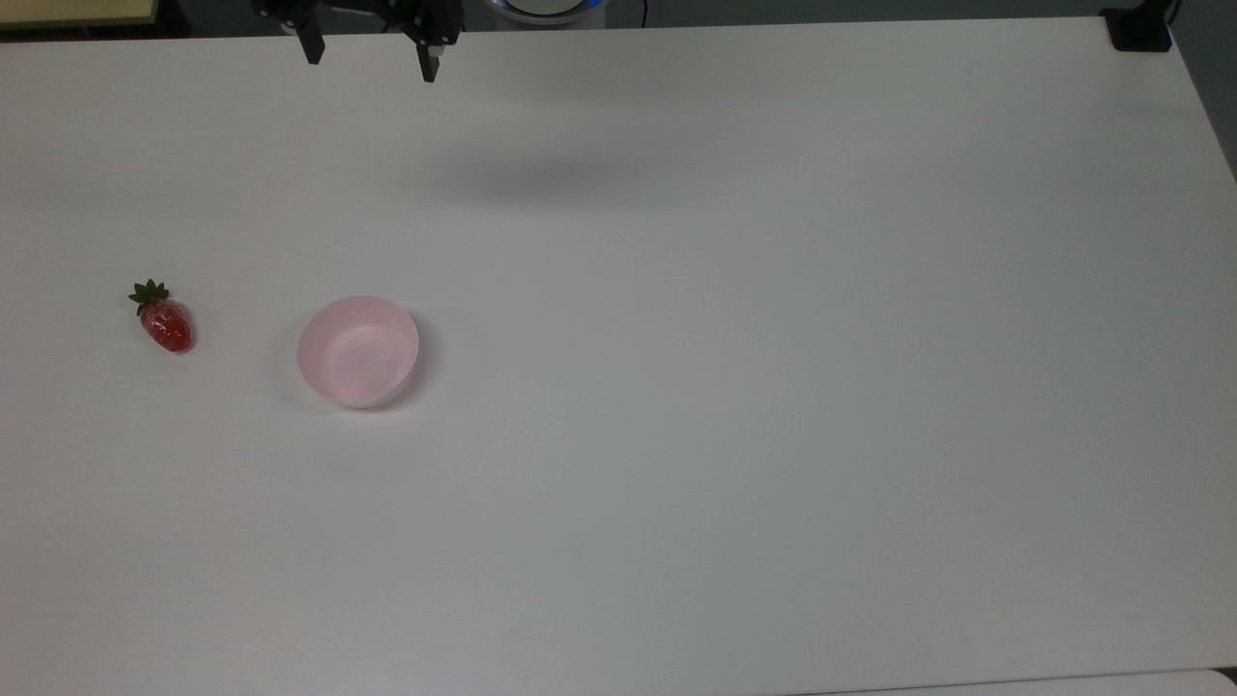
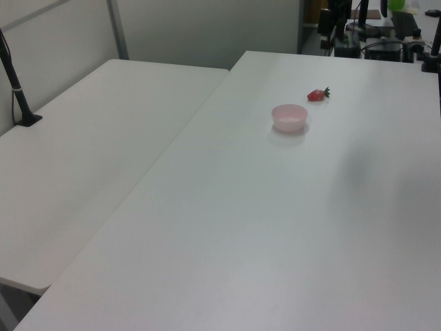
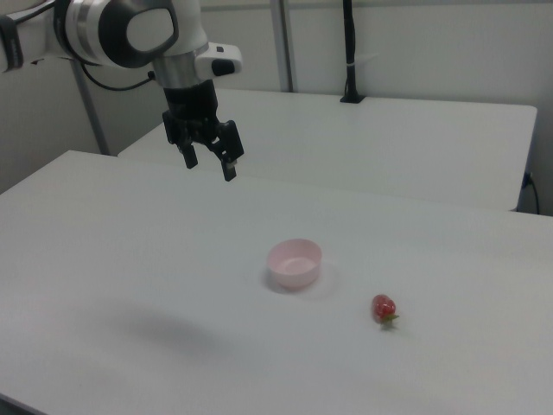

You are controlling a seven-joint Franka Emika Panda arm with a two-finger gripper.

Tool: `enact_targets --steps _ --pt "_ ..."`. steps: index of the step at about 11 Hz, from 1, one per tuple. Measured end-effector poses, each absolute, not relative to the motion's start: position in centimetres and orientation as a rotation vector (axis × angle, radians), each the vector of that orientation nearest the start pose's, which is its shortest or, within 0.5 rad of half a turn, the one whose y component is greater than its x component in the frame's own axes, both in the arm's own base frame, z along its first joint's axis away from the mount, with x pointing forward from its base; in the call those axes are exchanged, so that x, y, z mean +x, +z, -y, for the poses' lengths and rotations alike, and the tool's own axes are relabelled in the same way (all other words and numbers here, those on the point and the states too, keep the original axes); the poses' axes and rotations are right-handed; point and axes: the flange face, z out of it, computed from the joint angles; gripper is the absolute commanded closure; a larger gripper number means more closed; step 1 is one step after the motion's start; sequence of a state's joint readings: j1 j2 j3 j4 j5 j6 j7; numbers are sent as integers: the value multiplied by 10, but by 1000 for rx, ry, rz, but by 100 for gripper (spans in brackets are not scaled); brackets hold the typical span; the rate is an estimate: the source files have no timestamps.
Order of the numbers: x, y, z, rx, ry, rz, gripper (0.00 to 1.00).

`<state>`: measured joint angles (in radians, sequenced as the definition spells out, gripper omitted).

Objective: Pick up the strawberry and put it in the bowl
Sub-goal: 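Move the open gripper down over the red strawberry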

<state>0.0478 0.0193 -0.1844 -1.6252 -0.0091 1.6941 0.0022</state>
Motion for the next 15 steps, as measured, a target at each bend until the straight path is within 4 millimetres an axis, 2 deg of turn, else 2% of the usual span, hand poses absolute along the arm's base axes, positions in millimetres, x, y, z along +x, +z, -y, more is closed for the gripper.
enact_targets --steps 2,3,5,6,8,11,13,15 --pt "561 594 107 -3162 -60 31 0" --pt "559 589 134 -3166 -57 53 0" --pt "566 571 191 -3194 -141 -19 0" --pt "572 551 215 -3208 -158 -51 0" --pt "594 492 252 -3244 -168 1 0" --pt "618 406 277 -3294 -105 184 0" --pt "630 370 280 -3302 -55 284 0" --pt "642 346 283 -3327 -96 325 0"
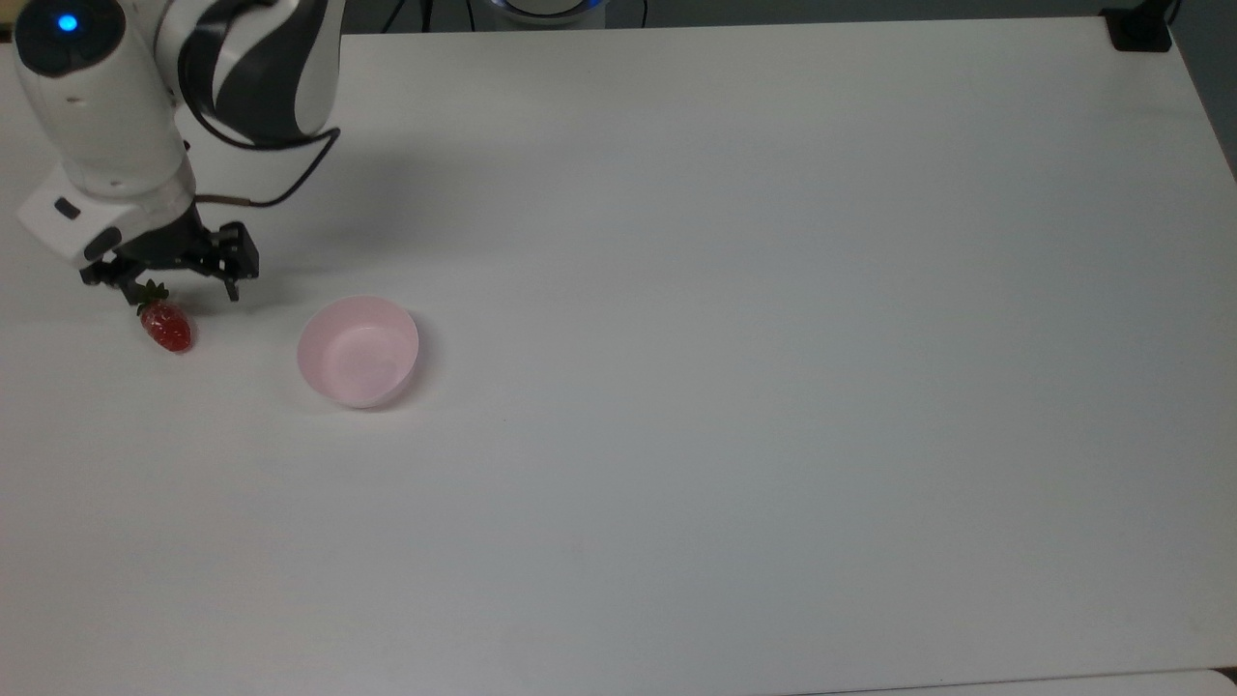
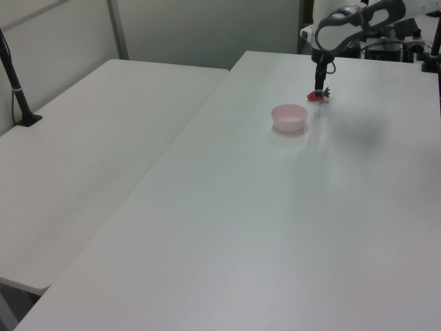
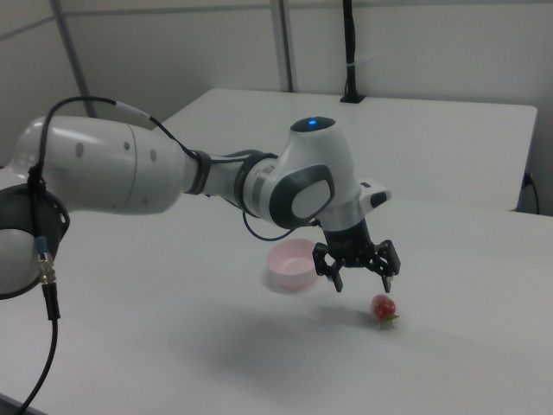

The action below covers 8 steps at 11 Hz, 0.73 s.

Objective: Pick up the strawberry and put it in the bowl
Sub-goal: 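Move the open gripper down over the red strawberry, then close the gripper around the red strawberry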

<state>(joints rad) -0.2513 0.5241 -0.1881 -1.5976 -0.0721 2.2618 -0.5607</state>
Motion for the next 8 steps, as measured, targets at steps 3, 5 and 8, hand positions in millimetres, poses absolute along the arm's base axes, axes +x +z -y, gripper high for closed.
enact_targets --steps 3,5,8 --pt "650 328 289 -3353 -125 354 11" --pt "653 319 295 -3364 -148 356 18" --pt "656 305 302 -3372 -160 353 47"
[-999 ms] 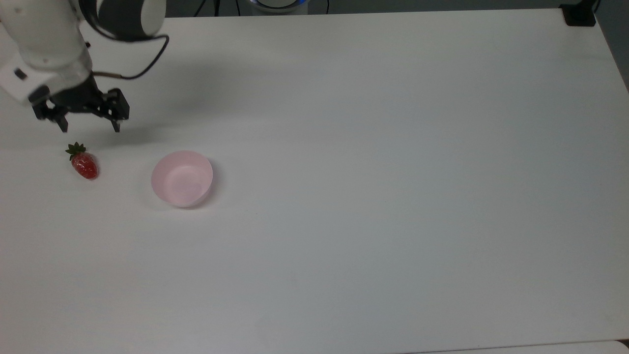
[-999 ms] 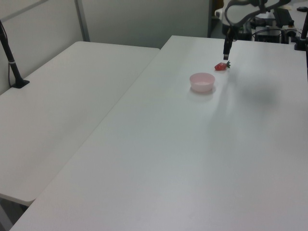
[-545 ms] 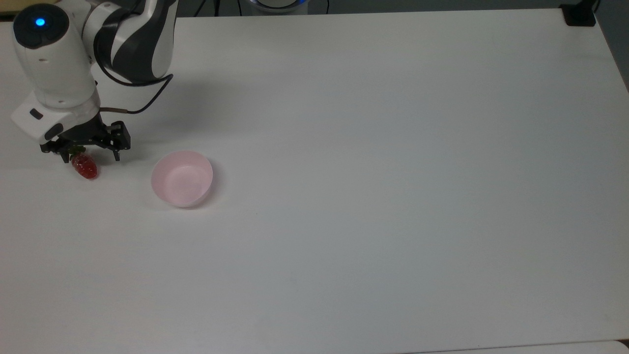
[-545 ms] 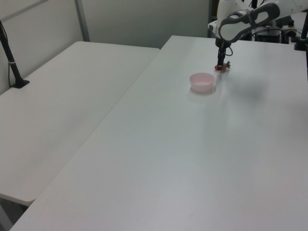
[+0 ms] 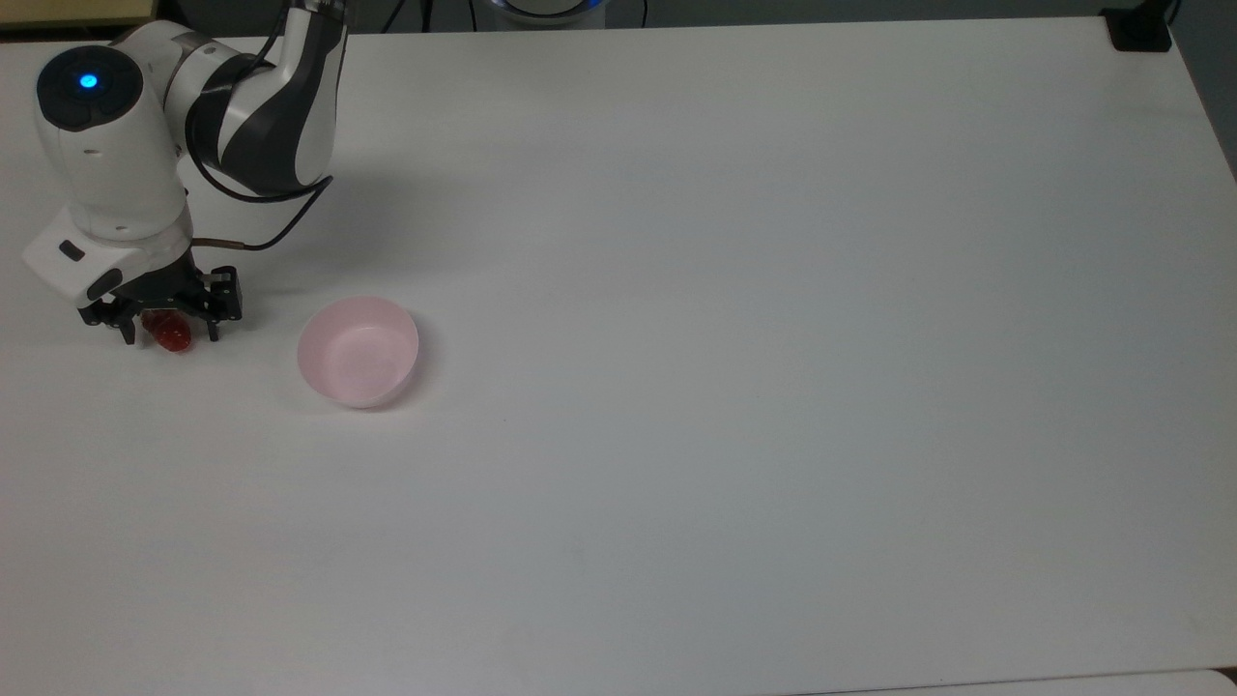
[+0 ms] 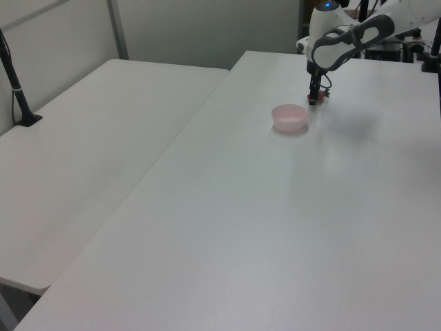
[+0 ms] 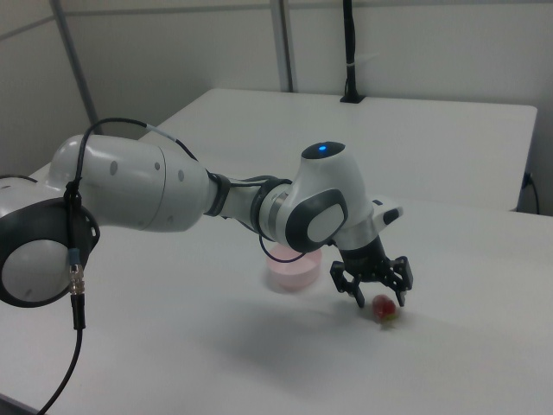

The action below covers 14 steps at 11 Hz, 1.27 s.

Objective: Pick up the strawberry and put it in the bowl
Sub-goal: 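Close the gripper around the red strawberry, then lift the strawberry and carry it over the pink bowl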

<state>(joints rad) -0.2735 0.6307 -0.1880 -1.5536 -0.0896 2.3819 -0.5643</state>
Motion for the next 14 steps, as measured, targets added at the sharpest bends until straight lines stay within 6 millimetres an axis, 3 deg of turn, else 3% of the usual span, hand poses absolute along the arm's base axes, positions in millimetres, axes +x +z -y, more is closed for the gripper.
enact_targets --steps 2,4,9,11,14 --pt "657 308 304 -3376 -170 348 68" --pt "655 309 309 -3379 -172 337 76" --pt "659 321 310 -3387 -207 332 77" --pt "662 335 306 -3387 -248 337 76" --pt "671 371 260 -3322 -242 351 76"
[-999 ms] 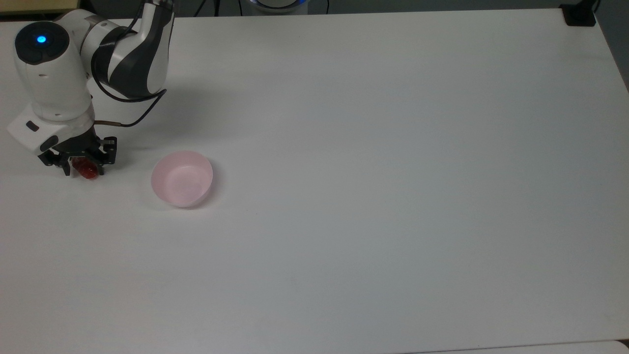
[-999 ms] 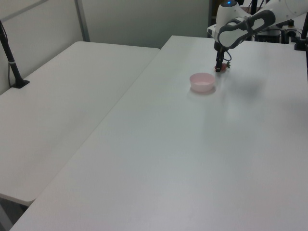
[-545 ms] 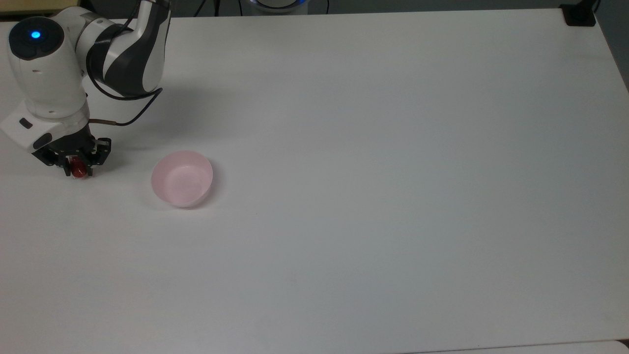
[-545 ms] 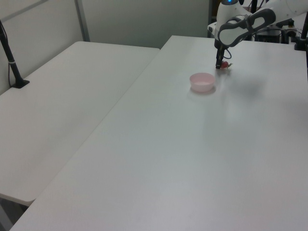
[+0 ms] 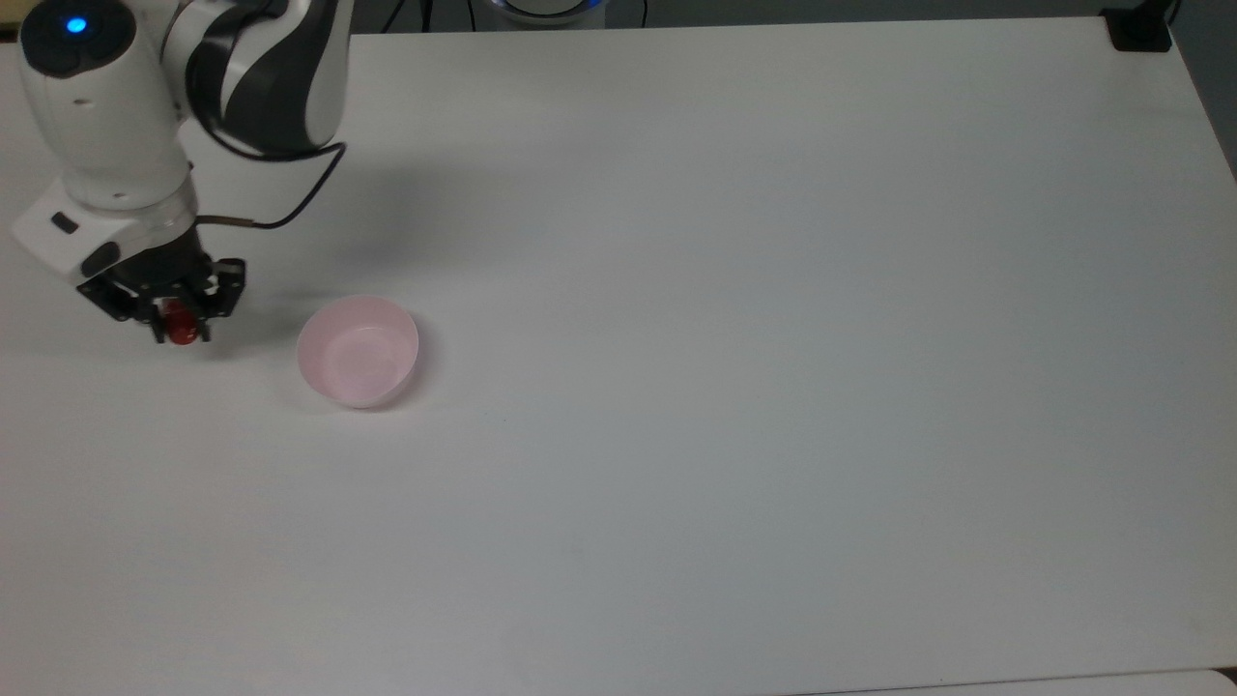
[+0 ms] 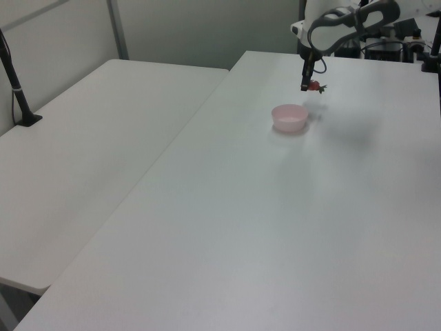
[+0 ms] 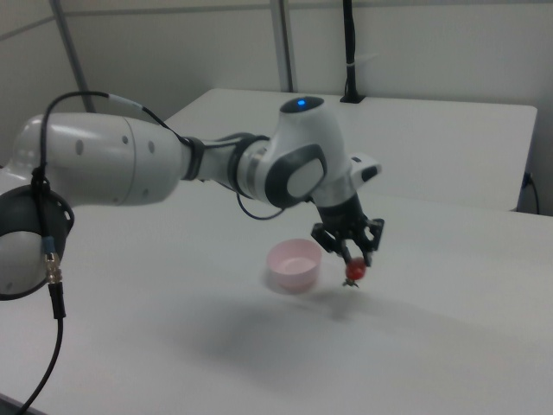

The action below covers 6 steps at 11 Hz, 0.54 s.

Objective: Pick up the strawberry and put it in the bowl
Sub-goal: 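Lift the strawberry and carry it over the pink bowl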

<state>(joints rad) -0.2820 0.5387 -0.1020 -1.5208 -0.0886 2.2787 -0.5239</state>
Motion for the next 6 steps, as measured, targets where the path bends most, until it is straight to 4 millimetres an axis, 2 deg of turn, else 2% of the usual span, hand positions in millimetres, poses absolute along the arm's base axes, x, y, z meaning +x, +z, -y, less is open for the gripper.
enact_targets --steps 2,3,6 --pt "675 390 222 -3274 -211 350 76" --pt "680 394 203 -3257 -221 338 76" --pt "691 385 151 -3230 -217 273 76"
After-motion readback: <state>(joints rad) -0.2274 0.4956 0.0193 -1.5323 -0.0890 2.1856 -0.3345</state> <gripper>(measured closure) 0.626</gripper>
